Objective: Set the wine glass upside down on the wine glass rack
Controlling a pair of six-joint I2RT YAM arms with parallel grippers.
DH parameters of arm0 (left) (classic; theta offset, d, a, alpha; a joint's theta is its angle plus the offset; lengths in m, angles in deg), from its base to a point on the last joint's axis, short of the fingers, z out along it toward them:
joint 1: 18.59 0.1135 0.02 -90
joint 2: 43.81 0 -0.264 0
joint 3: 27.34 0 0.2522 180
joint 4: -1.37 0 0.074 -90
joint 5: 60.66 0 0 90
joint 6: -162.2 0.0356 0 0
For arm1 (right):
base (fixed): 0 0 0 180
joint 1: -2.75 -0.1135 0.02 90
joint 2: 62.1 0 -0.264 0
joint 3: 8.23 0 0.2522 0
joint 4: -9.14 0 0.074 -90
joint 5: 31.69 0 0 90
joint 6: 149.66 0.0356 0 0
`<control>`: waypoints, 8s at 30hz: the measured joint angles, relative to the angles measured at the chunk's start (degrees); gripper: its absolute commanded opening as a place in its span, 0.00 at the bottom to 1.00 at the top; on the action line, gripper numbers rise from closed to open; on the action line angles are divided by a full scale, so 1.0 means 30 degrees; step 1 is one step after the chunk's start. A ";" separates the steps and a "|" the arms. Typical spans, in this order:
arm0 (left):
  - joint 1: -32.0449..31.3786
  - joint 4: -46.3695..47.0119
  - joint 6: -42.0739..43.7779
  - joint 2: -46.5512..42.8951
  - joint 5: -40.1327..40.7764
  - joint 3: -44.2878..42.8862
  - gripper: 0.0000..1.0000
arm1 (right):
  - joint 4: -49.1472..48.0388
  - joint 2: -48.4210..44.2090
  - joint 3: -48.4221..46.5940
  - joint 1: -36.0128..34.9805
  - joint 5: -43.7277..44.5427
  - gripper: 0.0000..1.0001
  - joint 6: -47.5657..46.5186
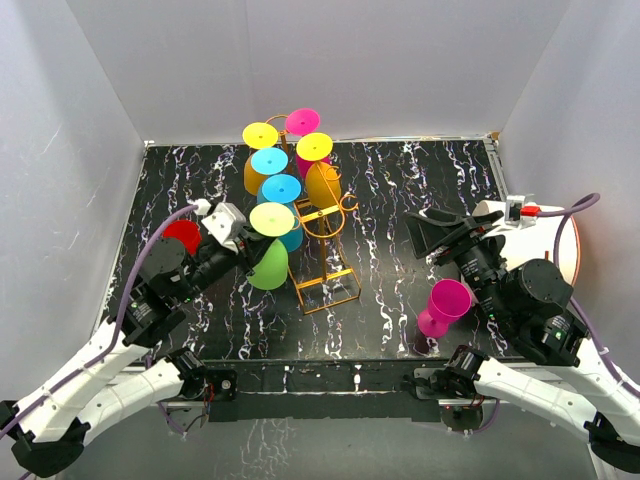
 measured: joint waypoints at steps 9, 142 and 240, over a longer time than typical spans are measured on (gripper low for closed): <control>0.0000 0.4102 0.0794 -0.0226 0.0729 0.2812 0.00 | -0.0175 0.0226 0.0605 0.0000 0.0022 0.64 0.0204; 0.0015 -0.3213 -0.2055 -0.0015 0.4605 -0.5413 0.99 | 2.0888 0.6339 0.0656 0.0007 0.6295 0.28 1.7857; -0.2754 1.7231 -2.2214 1.5205 0.3104 -0.8728 0.51 | -1.0418 0.2732 -0.1880 0.0007 0.1843 0.00 0.3300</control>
